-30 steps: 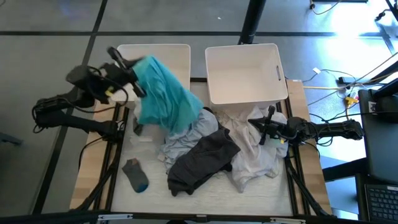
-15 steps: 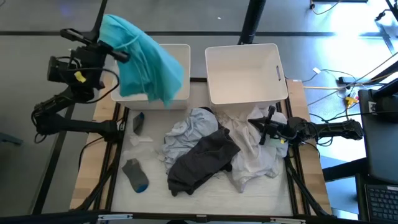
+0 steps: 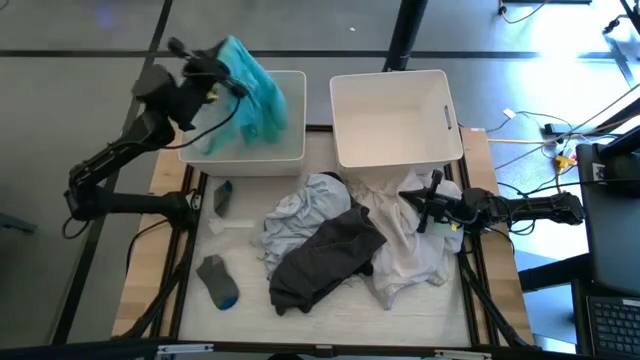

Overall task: Sort clothes
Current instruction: Put the green shorts into the left white laundry bin

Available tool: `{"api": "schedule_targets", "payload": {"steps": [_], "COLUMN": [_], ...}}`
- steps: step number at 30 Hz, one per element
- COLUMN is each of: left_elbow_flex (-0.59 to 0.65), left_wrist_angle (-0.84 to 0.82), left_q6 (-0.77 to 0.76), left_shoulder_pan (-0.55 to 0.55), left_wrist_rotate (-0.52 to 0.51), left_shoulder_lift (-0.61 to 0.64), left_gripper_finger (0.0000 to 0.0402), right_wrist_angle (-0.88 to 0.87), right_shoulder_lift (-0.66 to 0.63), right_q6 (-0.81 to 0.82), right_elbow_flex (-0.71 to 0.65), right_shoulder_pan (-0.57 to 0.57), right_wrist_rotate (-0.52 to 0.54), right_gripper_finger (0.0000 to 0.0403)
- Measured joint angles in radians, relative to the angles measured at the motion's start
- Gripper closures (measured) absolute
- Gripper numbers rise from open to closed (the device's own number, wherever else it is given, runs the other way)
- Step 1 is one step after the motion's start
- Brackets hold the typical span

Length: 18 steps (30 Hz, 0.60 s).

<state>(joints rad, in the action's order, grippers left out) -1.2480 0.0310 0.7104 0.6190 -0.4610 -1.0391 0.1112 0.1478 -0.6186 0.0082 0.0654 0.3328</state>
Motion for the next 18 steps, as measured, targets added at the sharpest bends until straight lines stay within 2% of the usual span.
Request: {"api": "schedule_targets", "payload": {"steps": [11,18], "left_elbow_flex": [0.0,0.001], "left_wrist_angle": [-0.513,-0.755], "left_q6": [-0.352,-0.533], "left_shoulder_pan": [0.031,0.031], "left_wrist_rotate": [0.003,0.002], "left_shoulder_lift": [-0.133,-0.249], "left_gripper_finger": [0.0391,0.0391], "right_wrist_angle": [-0.003,-0.009], "right_shoulder_lift": [0.0,0.0], "right_q6": [0.007,0.007], "right_elbow_flex": [0.0,0.0], "right_shoulder_pan": [0.0,0.0], "right_wrist_rotate": [0.0,0.0], "right_gripper_finger": [0.0393,0.0393]}}
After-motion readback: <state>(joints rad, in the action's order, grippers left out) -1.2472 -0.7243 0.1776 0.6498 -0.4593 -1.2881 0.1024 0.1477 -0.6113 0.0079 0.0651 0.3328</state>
